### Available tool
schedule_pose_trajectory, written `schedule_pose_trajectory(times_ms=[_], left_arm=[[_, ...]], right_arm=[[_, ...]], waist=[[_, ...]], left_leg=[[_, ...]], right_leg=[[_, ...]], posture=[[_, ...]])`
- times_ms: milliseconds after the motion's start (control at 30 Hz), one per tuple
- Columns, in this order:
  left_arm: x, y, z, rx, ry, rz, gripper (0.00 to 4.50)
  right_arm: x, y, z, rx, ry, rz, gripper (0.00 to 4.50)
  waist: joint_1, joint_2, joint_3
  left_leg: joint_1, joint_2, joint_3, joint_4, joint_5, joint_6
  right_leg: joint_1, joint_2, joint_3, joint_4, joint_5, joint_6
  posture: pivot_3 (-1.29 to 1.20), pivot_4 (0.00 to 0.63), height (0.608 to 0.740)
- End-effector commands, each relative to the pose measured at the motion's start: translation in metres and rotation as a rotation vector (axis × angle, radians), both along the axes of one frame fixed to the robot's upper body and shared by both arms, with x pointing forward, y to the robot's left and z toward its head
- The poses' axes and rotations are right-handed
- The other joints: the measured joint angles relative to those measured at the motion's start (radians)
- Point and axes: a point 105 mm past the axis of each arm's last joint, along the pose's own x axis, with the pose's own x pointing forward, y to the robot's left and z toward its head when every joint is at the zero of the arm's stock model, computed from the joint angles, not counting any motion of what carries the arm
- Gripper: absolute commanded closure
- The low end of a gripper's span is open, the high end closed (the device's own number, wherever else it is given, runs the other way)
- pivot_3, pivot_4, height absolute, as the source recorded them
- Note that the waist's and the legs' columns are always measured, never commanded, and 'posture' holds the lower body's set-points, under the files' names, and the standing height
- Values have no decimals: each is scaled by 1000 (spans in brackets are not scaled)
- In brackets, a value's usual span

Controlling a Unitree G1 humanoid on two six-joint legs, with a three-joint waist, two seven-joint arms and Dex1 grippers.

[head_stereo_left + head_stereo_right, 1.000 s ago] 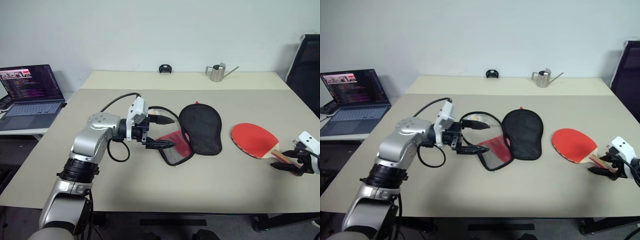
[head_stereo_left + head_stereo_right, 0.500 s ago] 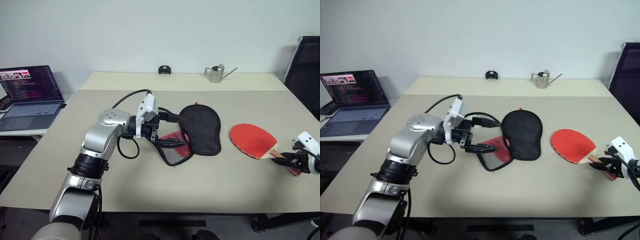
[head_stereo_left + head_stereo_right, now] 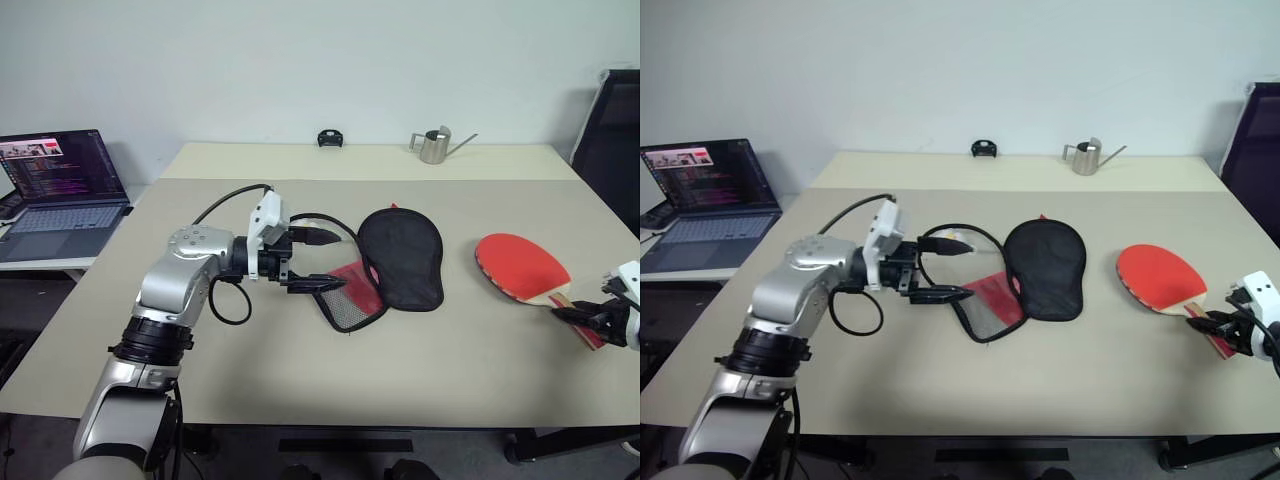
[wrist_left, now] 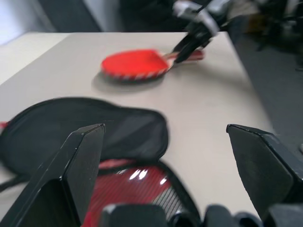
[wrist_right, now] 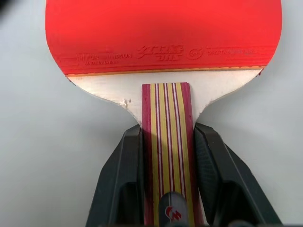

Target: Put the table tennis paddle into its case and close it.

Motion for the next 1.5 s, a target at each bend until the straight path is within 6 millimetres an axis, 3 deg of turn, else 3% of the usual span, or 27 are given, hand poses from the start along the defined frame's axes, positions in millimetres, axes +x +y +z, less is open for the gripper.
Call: schedule_pose_trajectory(times_ms=[33, 200, 567, 800, 1267, 1500], left_arm=[[-2, 9, 12, -20, -56, 38, 0], [0, 18, 13, -29, -62, 86, 0], [-1, 28, 13, -32, -70, 127, 0], [-1, 28, 12, -33, -74, 137, 0], [-2, 26, 8, -47, -68, 144, 0], [-3, 23, 7, -54, -65, 143, 0]], right_arm=[[4, 28, 46, 3, -150, 36, 3420], [22, 68, 58, 4, -200, -27, 3420], [51, 171, 56, 155, -154, -130, 3420], [62, 223, 52, 263, -101, -209, 3420], [76, 231, 23, 203, -81, -339, 3420], [76, 250, 23, 214, -81, -301, 3420]], waist=[[1, 0, 0], [0, 0, 0], [1, 0, 0], [0, 0, 0], [-7, 0, 0], [-23, 0, 0]], left_leg=[[0, 0, 0, 0, 0, 0], [0, 0, -1, 0, -1, 1], [-15, -1, -1, 1, 2, -3], [-17, -2, -1, 1, 2, -4], [-17, -3, 1, 0, 3, -4], [-18, -3, 3, 0, 3, -4]], right_leg=[[0, 0, 0, 0, 0, 0], [0, 0, -1, 0, 0, 0], [-15, -1, 0, 3, 0, 0], [-19, -1, 1, 4, 0, 0], [-25, 0, 3, 11, 0, 0], [-28, 1, 8, 13, 0, 0]], posture=[[0, 150, 740], [0, 150, 740], [0, 150, 740], [0, 150, 740], [0, 150, 740], [0, 150, 740]])
